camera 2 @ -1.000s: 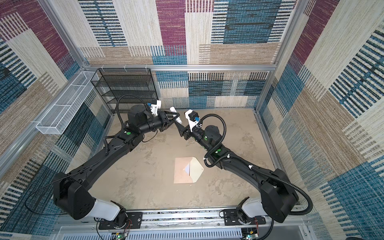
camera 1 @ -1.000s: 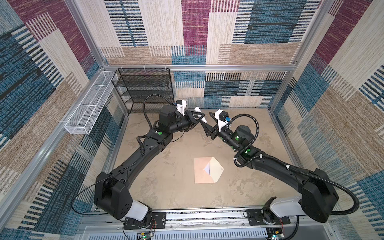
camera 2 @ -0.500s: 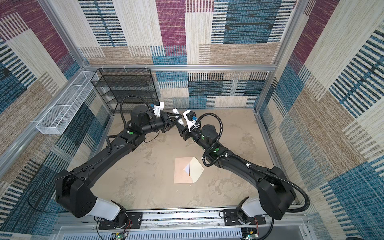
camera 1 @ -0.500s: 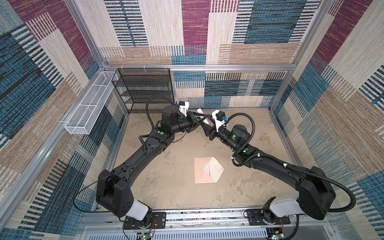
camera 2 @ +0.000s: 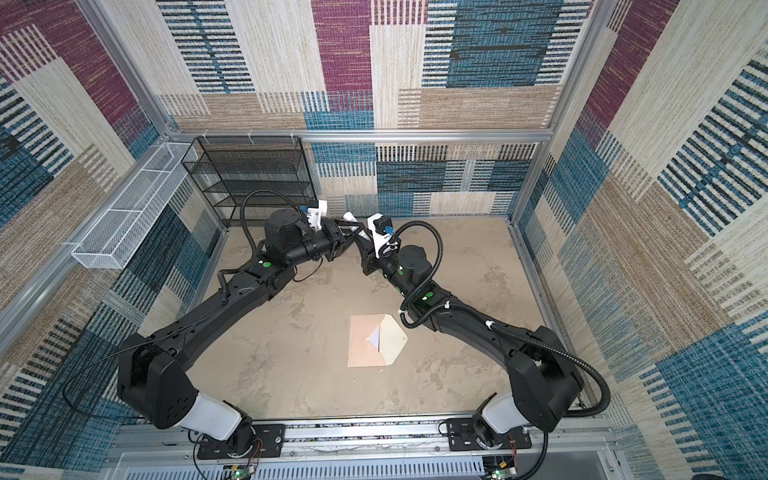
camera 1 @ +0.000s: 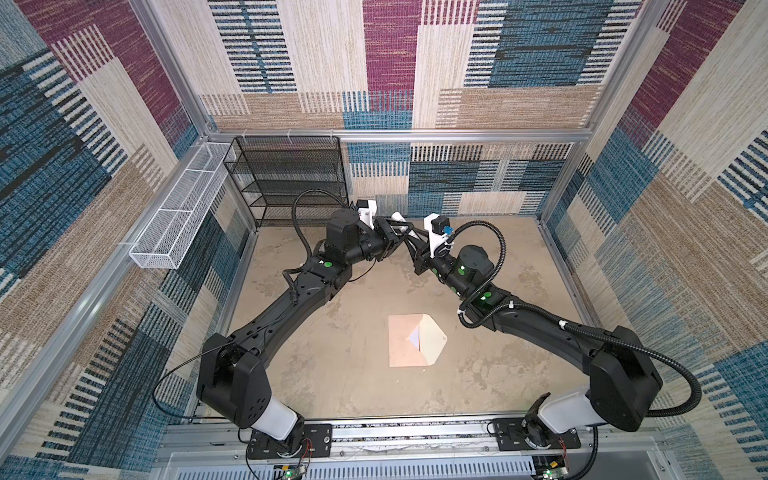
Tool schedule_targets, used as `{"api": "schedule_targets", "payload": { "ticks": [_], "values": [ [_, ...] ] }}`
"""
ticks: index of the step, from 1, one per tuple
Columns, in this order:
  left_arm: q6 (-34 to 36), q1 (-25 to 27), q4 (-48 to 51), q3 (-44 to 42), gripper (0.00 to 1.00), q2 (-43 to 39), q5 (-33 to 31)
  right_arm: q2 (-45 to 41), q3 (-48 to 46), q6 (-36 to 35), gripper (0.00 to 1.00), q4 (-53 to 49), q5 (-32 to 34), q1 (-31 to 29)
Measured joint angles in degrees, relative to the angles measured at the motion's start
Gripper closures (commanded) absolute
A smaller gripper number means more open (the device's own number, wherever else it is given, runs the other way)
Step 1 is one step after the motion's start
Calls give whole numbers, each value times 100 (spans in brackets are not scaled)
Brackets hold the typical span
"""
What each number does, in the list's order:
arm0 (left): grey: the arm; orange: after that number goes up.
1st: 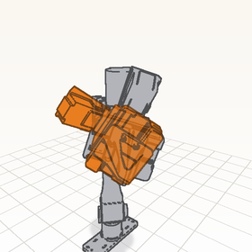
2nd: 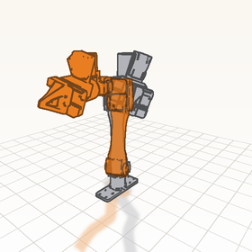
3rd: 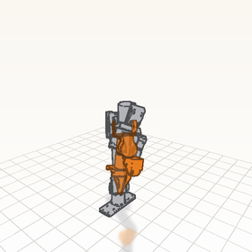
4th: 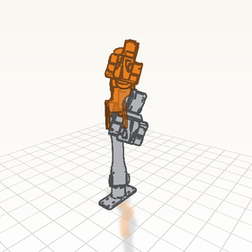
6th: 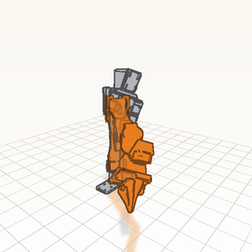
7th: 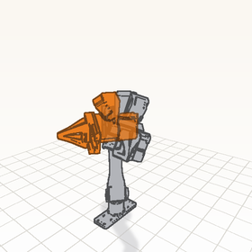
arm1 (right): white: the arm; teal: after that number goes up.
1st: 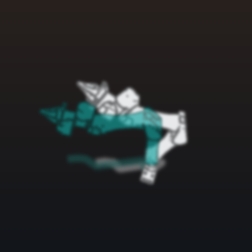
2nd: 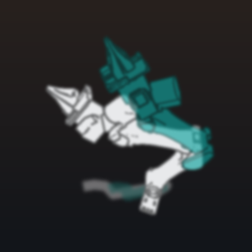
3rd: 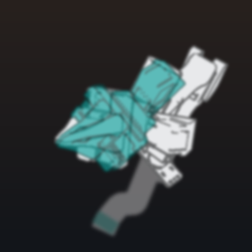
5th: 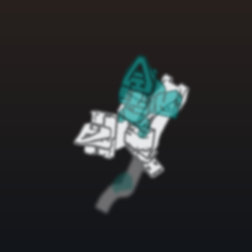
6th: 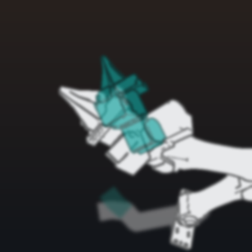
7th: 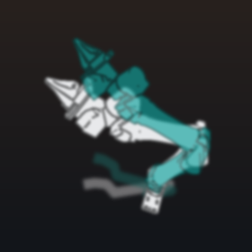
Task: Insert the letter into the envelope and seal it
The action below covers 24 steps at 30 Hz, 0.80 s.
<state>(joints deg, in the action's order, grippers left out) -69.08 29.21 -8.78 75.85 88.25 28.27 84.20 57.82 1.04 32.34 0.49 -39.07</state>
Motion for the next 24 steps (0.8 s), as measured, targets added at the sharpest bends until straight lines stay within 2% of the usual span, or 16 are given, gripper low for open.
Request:
{"api": "schedule_targets", "payload": {
  "ticks": [2, 4, 6, 10, 14, 17, 19, 21, 24],
  "values": [
    [-76, 0, -74, 2, 90, 57, 39, 0, 9, -2, 84, -46, 4, 9],
    [-125, 0, -111, 2, 68, 87, 48, -7, 26, 0, 84, -116, 7, 15],
    [-133, 0, -111, -2, 53, 83, 57, -39, 70, 7, 84, -245, 11, 26],
    [70, 83, 87, -66, 36, -175, 601, -192, 291, 101, 85, -811, 4, 109],
    [581, -85, 538, -66, 26, -562, 581, -426, 719, 170, 86, -1694, 61, 271],
    [1021, -258, 1110, -66, 23, -857, 321, -588, 1104, 186, 86, -2632, 57, 409],
    [1342, -365, 1532, -94, 25, -1051, 131, -645, 1410, 179, 87, -3348, 4, 481],
    [1609, -450, 1923, -157, 32, -1202, -37, -634, 1749, 157, 88, -4044, -66, 507],
    [1987, -560, 2608, -203, 49, -1246, -271, -448, 2426, 142, 91, -5134, -271, 503]
  ]
}}
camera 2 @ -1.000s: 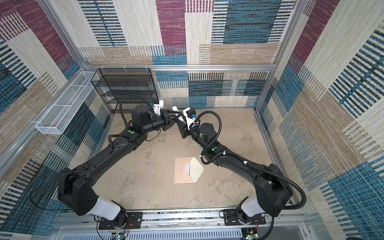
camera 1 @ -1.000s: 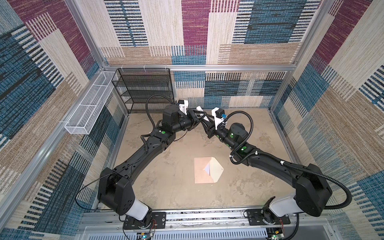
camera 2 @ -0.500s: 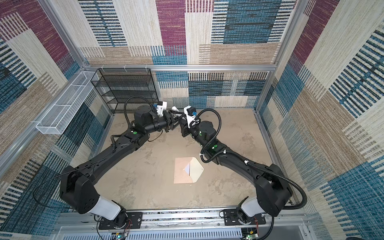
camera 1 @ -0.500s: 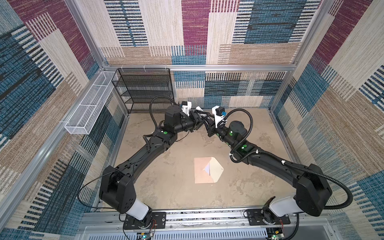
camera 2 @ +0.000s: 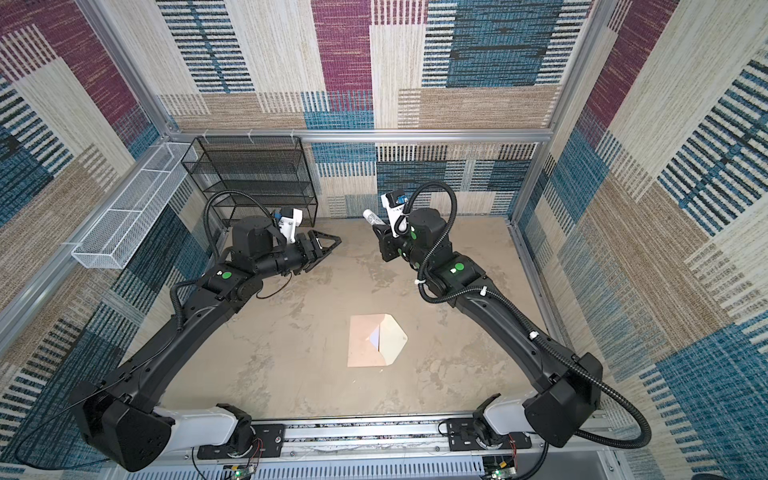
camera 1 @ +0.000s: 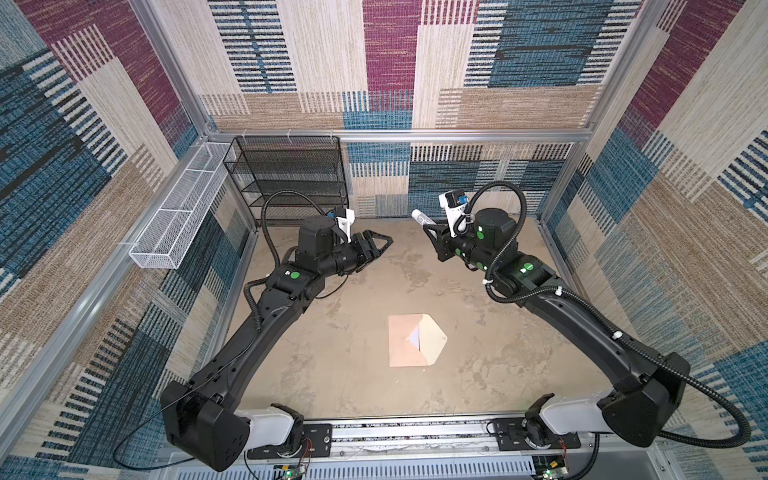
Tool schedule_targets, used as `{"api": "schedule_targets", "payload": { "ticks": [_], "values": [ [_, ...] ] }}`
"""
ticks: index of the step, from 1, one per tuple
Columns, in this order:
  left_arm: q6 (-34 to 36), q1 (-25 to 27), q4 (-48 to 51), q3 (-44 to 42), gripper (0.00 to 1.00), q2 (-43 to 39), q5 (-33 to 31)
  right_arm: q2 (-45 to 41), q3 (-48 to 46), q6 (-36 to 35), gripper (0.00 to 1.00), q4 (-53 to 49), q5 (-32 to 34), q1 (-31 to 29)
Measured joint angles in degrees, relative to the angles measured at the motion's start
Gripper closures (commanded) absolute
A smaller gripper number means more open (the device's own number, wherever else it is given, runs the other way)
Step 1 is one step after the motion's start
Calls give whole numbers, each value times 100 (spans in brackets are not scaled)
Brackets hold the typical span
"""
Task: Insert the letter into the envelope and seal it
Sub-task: 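Open the left gripper and draw it back while the right gripper pulls the stick away, then lower the glue stick toward the envelope while the left gripper reaches the flap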
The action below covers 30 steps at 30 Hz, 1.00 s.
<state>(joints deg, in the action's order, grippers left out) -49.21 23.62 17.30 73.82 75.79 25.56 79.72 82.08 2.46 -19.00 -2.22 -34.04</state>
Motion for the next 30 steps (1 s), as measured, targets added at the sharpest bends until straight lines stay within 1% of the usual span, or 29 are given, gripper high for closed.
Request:
{"api": "schedule_targets", "payload": {
  "ticks": [2, 3, 6, 9, 13, 16, 20, 25, 30],
  "values": [
    [203, -35, 525, 44, 58, 136, -17, 186, 428, 35, 92, -719, -168, 0],
    [354, -35, 782, 76, 64, 258, -15, 317, 660, 81, 92, -1108, -245, 0],
    [678, -28, 1335, -9, 77, 525, 120, 748, 1292, 363, 94, -2221, -516, 0],
    [758, -28, 1517, -452, 84, 595, 420, 1215, 1801, 664, 93, -3220, -774, -20],
    [752, -22, 1508, -1126, 89, 667, 850, 1617, 1943, 957, 93, -4238, -938, -175],
    [730, 55, 1408, -1508, 93, 835, 1102, 1637, 1762, 1165, 93, -4640, -1038, -282],
    [691, 162, 1117, -1775, 100, 1145, 1390, 1661, 1482, 1471, 93, -4870, -1067, -466],
    [629, 280, 754, -1965, 100, 1421, 1563, 1888, 1248, 1786, 93, -4988, -1010, -850],
    [490, 310, 149, -2258, 100, 1663, 1735, 2037, 1202, 2022, 93, -5029, -763, -966]
  ]
}}
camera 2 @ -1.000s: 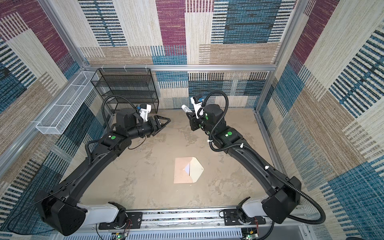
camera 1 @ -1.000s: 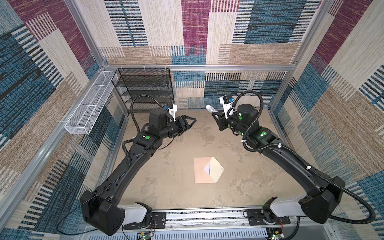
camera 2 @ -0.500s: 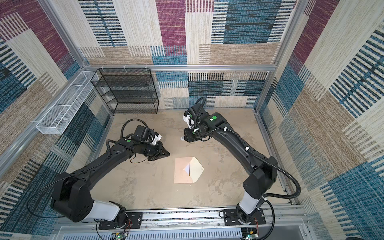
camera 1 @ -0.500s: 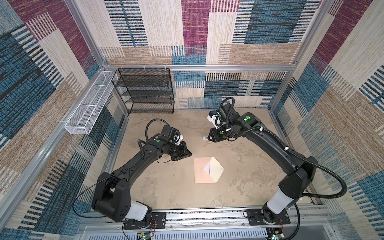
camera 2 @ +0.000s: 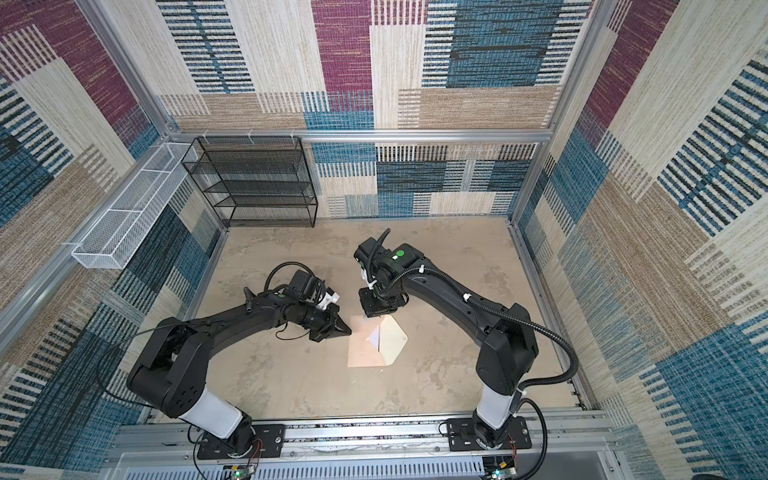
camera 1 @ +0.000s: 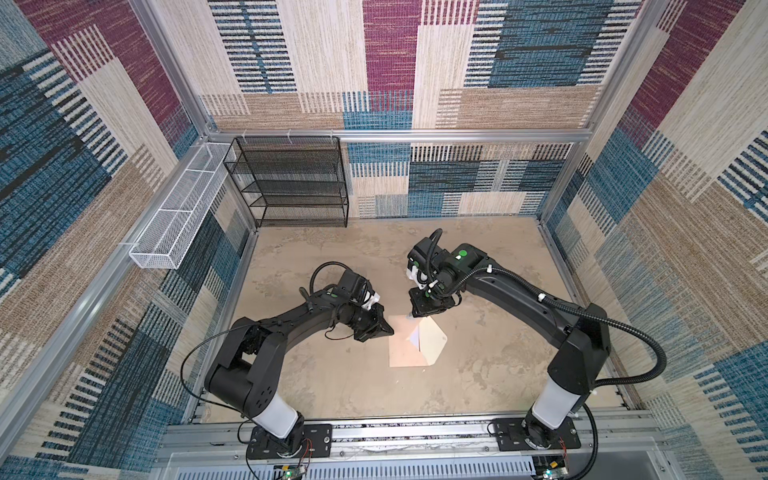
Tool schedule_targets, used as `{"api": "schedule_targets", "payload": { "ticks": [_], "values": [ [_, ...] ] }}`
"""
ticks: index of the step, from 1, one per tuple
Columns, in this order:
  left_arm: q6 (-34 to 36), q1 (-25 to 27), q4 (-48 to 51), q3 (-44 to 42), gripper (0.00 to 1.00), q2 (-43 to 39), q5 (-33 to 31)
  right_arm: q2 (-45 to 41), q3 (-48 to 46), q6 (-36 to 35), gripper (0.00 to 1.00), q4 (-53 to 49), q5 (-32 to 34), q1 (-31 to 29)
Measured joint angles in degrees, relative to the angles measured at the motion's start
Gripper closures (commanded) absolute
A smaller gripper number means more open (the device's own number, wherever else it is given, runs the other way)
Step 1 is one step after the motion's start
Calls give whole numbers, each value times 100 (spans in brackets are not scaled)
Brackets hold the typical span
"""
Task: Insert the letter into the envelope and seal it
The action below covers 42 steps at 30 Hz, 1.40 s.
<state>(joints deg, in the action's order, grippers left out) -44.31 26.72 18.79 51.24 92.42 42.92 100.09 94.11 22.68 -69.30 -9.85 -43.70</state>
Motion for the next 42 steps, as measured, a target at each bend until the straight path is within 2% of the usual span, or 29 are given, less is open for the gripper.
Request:
{"api": "schedule_targets", "payload": {
  "ticks": [6, 13, 28, 42],
  "values": [
    [-415, -4, -809, -96, 100, 629, 219, 232, -42, 107, 92, -85, 111, -192],
    [-525, -9, -1423, -31, 100, 1222, 363, 496, -72, 146, 92, -229, 146, -350],
    [-170, -63, -1062, 293, 100, 1676, 433, 1445, 713, 188, 92, -597, 472, -610],
    [249, -72, -831, 442, 100, 1799, 546, 1873, 774, 186, 92, -704, 564, -658]
  ]
}}
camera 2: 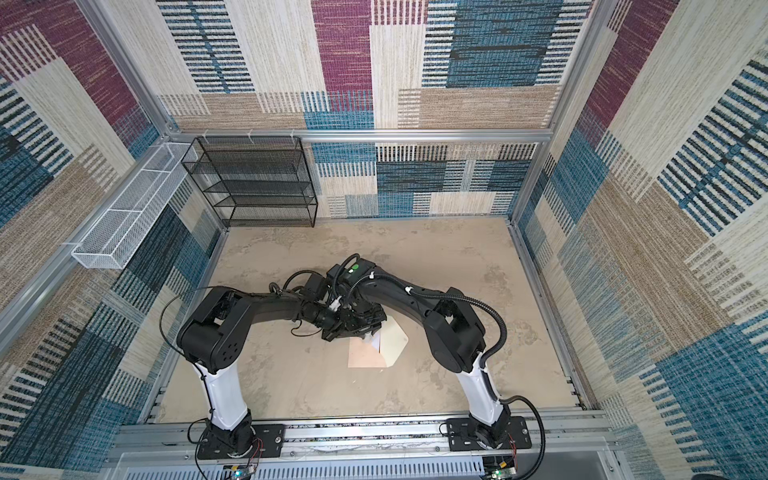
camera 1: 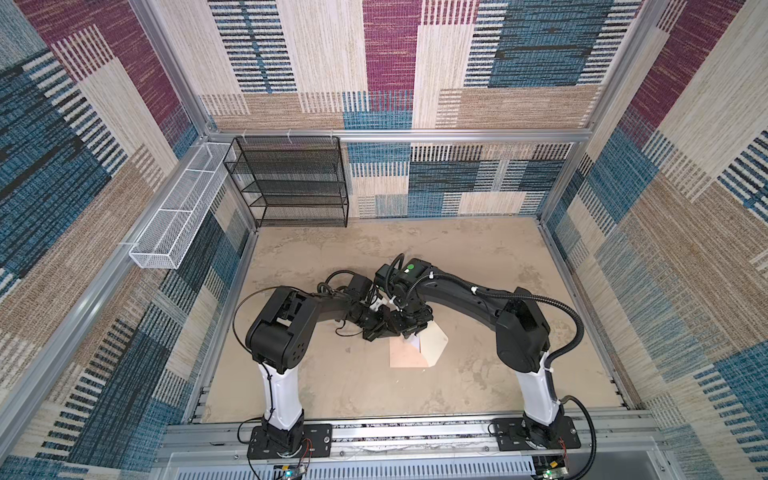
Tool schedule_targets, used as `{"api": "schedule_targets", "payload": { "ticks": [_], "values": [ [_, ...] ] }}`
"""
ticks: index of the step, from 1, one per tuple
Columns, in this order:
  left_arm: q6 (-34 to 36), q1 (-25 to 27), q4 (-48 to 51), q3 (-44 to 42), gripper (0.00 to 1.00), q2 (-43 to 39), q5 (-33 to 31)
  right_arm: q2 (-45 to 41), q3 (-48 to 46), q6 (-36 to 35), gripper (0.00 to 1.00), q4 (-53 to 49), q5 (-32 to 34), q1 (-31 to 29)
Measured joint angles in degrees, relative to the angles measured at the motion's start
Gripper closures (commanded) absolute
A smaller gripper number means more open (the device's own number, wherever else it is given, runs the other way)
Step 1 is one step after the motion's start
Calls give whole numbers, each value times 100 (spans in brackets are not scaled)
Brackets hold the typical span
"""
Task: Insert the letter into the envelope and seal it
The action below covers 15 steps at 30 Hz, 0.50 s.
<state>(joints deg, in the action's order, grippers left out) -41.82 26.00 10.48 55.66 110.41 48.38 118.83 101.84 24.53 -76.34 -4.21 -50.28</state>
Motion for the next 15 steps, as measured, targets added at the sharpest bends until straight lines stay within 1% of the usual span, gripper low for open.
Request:
{"api": "schedule_targets", "payload": {
  "ticks": [15],
  "values": [
    [133, -7, 109, 46, 100, 63, 125, 361, 321, -74, 92, -4, 127, -11]
  ]
}}
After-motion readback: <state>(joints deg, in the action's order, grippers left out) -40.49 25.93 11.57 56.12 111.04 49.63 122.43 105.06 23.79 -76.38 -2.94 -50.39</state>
